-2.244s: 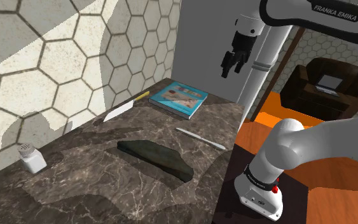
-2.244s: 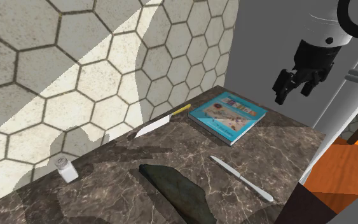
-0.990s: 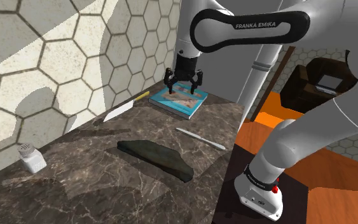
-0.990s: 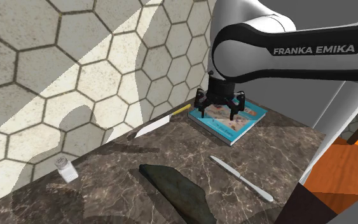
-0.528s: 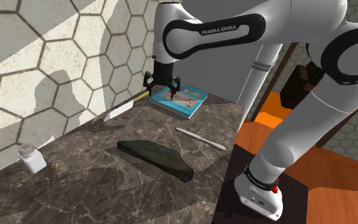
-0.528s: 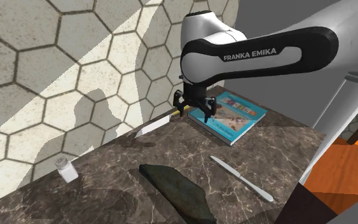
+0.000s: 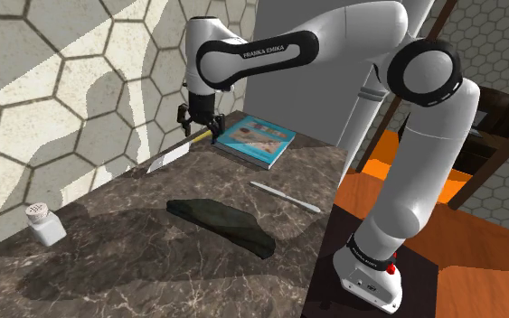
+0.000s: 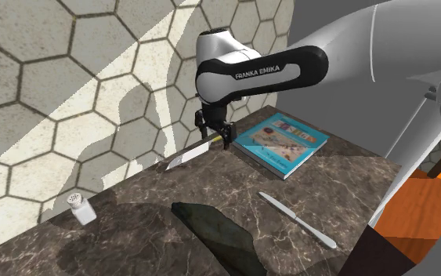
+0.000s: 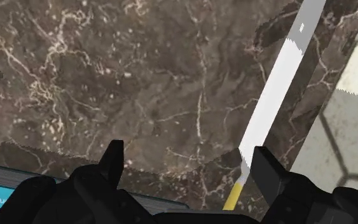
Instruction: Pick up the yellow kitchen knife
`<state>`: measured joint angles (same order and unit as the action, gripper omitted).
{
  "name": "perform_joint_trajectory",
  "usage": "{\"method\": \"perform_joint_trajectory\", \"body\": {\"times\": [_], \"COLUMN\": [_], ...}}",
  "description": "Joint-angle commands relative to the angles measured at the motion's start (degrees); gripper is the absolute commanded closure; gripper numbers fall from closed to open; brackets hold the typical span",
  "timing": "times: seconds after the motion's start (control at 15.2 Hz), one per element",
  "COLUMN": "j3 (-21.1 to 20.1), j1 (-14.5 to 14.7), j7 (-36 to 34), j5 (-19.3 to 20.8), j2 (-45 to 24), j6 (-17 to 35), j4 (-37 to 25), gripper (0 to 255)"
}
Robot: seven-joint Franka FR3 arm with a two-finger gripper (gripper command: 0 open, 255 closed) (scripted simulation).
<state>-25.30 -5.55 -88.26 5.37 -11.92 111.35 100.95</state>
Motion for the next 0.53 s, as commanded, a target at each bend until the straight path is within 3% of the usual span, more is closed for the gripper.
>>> {"method": "perform_joint_trajectory", "body": {"times": [0.0,0.26,0.46], "j3": [0.7,2.7,3.0], "j1": [0.9,3.5,3.6], "j7": [-4.3,-11.3,-11.7], "j5": [1.6,3.9,4.2], "j2": [-5.0,-14.7,-15.6], "j6": [-0.1,-1.4,-0.1], "j4": [-4.8,-15.7,-15.3], "gripper": [0,0,0]}}
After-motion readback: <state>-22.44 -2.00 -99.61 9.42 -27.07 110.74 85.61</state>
